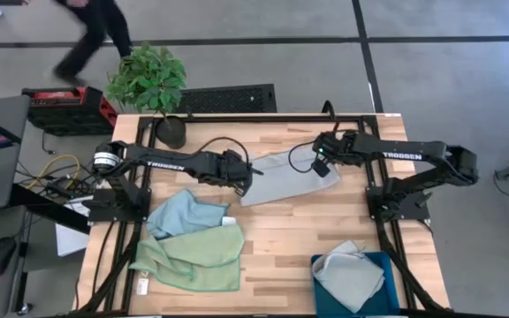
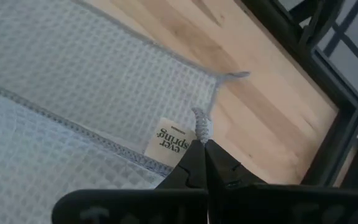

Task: Fold microfiber towels
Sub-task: Fold the gray microfiber towel

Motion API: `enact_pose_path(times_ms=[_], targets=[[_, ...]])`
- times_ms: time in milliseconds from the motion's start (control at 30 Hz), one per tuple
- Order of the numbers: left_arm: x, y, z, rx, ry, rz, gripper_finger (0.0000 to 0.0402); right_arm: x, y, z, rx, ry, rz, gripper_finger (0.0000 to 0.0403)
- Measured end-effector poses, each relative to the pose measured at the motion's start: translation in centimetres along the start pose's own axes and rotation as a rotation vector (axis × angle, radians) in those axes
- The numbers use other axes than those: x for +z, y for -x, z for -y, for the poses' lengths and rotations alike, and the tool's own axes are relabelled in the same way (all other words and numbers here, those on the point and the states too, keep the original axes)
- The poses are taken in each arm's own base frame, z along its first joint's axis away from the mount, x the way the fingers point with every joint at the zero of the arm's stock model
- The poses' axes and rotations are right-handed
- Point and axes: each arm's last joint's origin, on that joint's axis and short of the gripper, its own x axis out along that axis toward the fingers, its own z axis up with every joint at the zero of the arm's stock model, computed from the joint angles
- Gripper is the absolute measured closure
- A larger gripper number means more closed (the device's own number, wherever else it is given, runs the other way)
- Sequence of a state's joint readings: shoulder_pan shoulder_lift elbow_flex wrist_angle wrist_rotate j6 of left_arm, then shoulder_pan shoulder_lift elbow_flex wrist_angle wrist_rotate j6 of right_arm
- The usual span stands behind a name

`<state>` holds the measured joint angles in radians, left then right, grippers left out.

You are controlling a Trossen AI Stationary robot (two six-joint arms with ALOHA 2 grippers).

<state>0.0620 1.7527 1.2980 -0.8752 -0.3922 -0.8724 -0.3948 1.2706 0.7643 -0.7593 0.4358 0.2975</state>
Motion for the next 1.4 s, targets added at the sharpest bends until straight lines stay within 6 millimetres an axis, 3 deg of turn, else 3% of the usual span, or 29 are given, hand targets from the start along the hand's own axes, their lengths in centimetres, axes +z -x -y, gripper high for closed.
enact_pose_path(times_ms=[367, 700, 1167, 1400], targets=[[1.3, -0.7, -1.3, 0.016, 0.005, -0.02, 0.0401, 0.8, -1.6, 0.2, -0.019, -0.022, -0.011, 0.0398], [1.7, -0.9, -1.7, 0.03, 0.002, -0.018, 0.0396, 1.0, -1.6, 0.1, -0.015, -0.034, 0.014, 0.0342], [2.6, -1.4, -2.6, 0.037, -0.001, -0.024, 0.0283, 1.2, -1.2, 0.1, 0.02, -0.024, -0.005, 0.0228], [0.8, -0.5, -0.5, -0.061, -0.293, -0.043, 0.0272, 2.4, 1.7, 0.6, 0.186, -0.025, -0.029, 0.0202]])
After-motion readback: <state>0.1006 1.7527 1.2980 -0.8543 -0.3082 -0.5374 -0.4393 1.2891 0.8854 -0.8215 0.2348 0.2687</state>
